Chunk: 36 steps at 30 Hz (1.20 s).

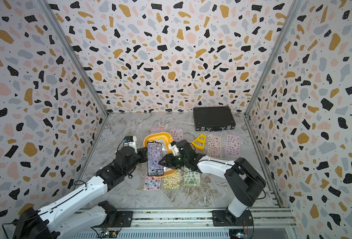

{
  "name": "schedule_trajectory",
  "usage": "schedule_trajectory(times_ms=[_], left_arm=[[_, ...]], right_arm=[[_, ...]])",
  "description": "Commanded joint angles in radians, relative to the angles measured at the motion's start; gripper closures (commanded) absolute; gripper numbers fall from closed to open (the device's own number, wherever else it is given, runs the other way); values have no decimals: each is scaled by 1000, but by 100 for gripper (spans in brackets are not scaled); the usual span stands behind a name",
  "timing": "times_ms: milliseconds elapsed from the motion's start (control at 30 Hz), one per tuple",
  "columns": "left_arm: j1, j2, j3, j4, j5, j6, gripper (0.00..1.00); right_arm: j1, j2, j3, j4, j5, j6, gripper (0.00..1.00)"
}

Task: Take the stickers out of the storage box
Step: Pick up the sticker from the storage box.

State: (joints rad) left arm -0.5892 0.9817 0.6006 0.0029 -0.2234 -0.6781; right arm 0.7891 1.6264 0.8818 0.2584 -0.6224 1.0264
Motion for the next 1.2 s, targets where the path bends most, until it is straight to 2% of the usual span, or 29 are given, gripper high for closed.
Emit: schedule_trajectory(times_ms=[0,267,467,767,1000,1167], left_arm=[[8,-36,6,62,-34,-38,100],[14,-54,-5,58,-47,-60,100],[17,-52,-14,91,-9,-69,100],[20,-46,-33,175,80,-60,100],[22,-44,-47,226,125,-53,100],[22,-41,-59,285,179,-39,100]], right_arm=[[-10,-18,-10,13,3,33,54],[-10,-39,-23,-66,78,-6,58],[-5,-45,-17,-139,163,-55,58],[10,-49,5,-225,272,-143,53],[44,-106,3,-286,448,-243,49],[61,-121,2,-285,513,-290,47]])
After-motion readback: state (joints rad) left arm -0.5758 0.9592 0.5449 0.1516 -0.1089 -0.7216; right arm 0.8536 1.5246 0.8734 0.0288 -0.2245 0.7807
